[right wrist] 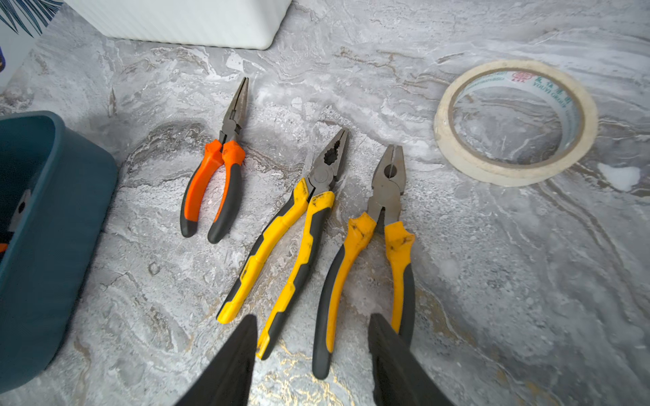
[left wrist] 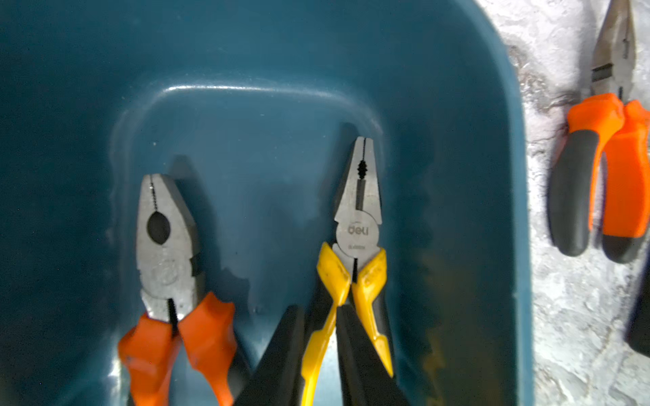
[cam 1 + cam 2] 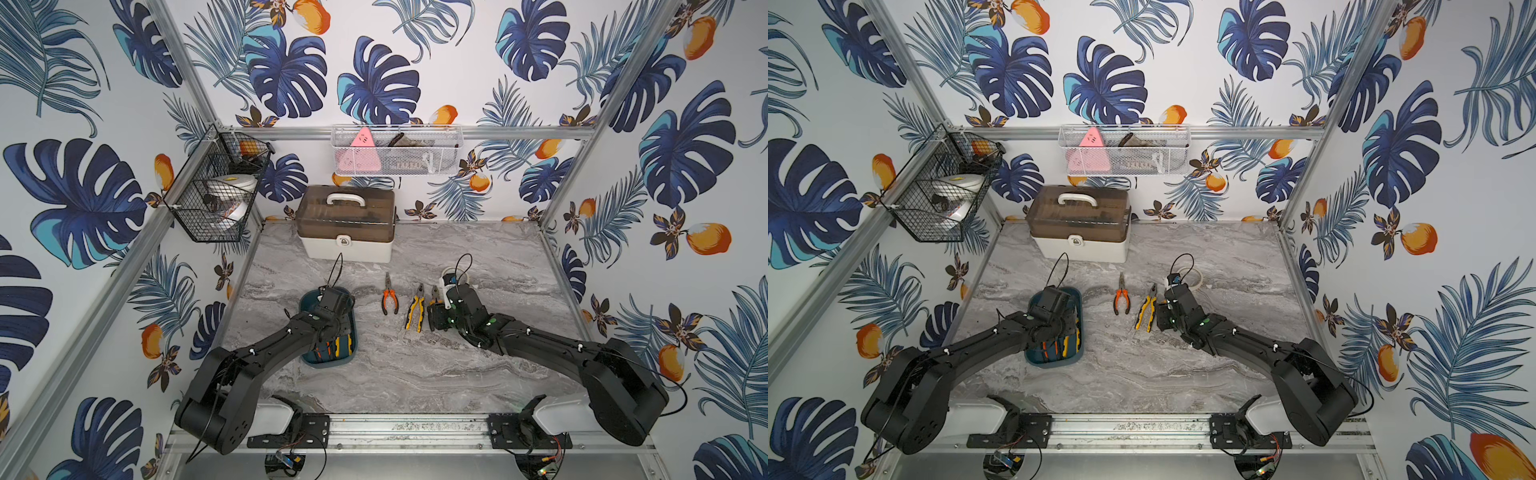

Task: Take the pliers out of the storage box
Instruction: Pick up the pliers from the storage box.

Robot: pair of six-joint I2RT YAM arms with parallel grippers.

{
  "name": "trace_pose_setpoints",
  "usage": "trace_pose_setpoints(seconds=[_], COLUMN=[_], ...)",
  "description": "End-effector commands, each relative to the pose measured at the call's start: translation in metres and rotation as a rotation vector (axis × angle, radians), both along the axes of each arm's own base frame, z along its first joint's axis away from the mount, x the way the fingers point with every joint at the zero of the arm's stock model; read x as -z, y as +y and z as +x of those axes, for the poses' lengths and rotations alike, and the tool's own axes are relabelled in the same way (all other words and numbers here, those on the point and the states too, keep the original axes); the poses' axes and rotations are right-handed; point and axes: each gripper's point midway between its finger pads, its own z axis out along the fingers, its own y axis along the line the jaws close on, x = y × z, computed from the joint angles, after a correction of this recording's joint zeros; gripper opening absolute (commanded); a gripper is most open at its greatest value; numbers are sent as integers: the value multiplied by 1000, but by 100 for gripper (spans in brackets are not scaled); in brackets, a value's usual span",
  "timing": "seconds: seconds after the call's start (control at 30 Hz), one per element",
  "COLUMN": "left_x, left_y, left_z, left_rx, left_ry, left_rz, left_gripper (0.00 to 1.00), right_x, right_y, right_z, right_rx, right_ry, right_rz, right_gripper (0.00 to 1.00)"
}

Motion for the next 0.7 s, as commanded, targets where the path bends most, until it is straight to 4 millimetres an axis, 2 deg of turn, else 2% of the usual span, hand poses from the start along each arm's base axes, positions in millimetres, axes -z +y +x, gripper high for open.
trace_pose_setpoints(seconds=[0.0,0.4,0.53,0.67], left_x=[3,11,14,15], left_y=[4,-3,-12,-14], left_z=[-1,1,2,2], left_rx=[9,34,64,71], left_ry=[14,56,68,70], left_rz=[36,41,29,26], left_gripper=[26,25,31,33], right_x=[-4,-7,-7,-8], right_y=[-4,-8,-8,-10], right_z=[5,5,5,5], right_rx=[32,45,45,49], right_ry=[-23,-39,-38,-40], right_rz=[-1,-2,-3,-4], right_gripper=[55,55,55,55])
